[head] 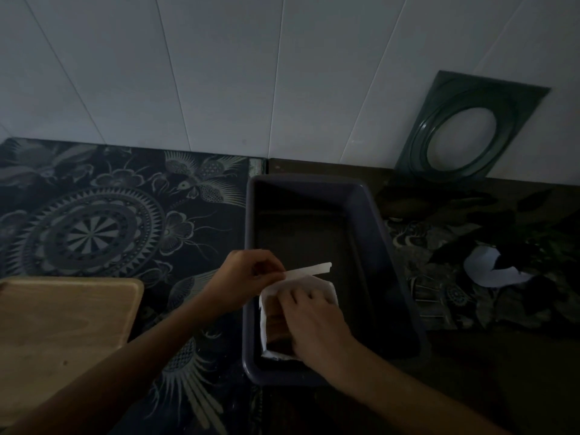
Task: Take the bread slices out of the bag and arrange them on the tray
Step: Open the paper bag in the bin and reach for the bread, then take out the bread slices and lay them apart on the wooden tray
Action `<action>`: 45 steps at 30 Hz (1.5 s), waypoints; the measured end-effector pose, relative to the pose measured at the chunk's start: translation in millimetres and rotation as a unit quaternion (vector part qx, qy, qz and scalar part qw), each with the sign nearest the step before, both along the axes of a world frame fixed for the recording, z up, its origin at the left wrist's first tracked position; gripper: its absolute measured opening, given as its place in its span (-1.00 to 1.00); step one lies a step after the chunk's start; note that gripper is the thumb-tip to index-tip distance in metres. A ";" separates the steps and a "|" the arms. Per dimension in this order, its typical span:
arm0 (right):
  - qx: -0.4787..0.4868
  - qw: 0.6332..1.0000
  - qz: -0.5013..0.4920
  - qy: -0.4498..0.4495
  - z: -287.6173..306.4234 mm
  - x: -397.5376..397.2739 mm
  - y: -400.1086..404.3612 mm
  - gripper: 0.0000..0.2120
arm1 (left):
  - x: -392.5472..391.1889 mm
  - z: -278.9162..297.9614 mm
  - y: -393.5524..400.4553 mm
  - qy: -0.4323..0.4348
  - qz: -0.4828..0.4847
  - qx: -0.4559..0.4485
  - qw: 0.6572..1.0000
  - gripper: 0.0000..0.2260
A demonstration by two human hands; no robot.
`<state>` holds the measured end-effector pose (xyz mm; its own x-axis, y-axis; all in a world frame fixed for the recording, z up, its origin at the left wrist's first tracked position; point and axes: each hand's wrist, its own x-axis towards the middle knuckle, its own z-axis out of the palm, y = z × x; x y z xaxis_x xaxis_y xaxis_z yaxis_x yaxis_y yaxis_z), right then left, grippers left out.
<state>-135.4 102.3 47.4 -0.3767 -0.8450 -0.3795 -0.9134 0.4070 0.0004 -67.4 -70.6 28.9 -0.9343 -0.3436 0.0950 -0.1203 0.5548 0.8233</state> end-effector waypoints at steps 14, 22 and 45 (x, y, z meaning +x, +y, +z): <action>-0.147 0.989 -0.005 0.017 93.0 -0.5 30.6 -0.45 | 1.4 -4.2 -0.6 0.007 -0.036 -0.012 0.999 -0.90; -0.162 0.986 -0.039 0.007 144.9 -17.9 53.8 -0.59 | 5.3 0.1 3.3 -0.014 -0.069 0.007 0.997 -0.85; -0.364 0.908 -0.056 -0.200 190.9 -29.8 87.5 -0.46 | 58.6 102.9 54.9 0.097 -0.126 0.243 0.957 -0.37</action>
<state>-165.2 189.8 238.3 -0.4302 -0.8920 0.1386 -0.7348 0.2568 -0.6277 -8.9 -15.6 131.8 -0.9743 -0.1576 0.1610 0.1480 0.0913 0.9848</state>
